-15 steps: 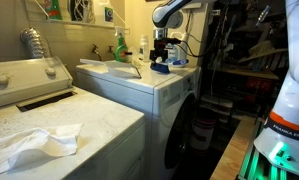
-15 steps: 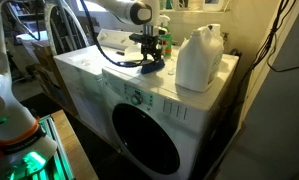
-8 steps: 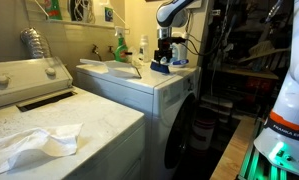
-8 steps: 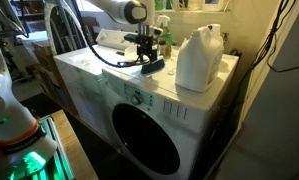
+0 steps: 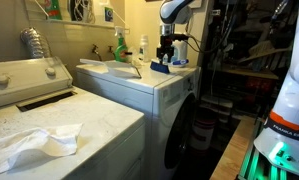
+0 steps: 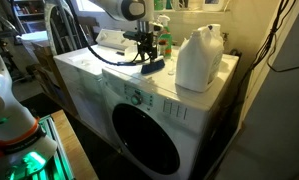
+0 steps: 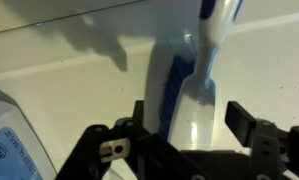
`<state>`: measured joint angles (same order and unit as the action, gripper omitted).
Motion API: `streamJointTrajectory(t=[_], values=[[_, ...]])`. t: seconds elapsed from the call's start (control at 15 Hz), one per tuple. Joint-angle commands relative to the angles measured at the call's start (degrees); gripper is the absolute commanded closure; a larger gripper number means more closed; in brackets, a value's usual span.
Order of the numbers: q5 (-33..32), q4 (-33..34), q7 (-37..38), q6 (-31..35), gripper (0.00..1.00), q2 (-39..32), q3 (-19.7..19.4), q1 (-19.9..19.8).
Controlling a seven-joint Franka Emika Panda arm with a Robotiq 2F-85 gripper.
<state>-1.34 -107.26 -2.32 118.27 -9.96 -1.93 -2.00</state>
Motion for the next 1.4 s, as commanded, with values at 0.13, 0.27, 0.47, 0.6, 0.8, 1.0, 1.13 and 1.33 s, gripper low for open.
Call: streamJointTrajectory(t=[0.13, 0.27, 0.47, 0.6, 0.8, 1.0, 1.13, 1.33], values=[[1.47, -0.38, -2.18, 3.4, 0.63, -1.45, -0.25, -1.18], [0.98, -0.61, -1.82, 3.67, 0.79, -1.34, -0.23, -1.0], [-0.73, -0.97, -0.31, 3.76, 0.84, 0.01, -0.05, -0.16], [0.53, -0.28, -0.63, 1.29, 0.84, 0.92, 0.61, 0.27], [0.78, 1.47, 0.47, -0.48, 0.84, 1.15, 1.43, 1.04], [-1.19, 3.05, 4.41, -3.66, 0.84, 0.44, 1.12, 1.67], [-0.09, 2.65, 2.78, -1.98, 0.59, 0.29, 1.47, 1.54], [-0.14, 2.65, 3.24, -2.06, 0.59, 0.26, 1.37, 1.53]])
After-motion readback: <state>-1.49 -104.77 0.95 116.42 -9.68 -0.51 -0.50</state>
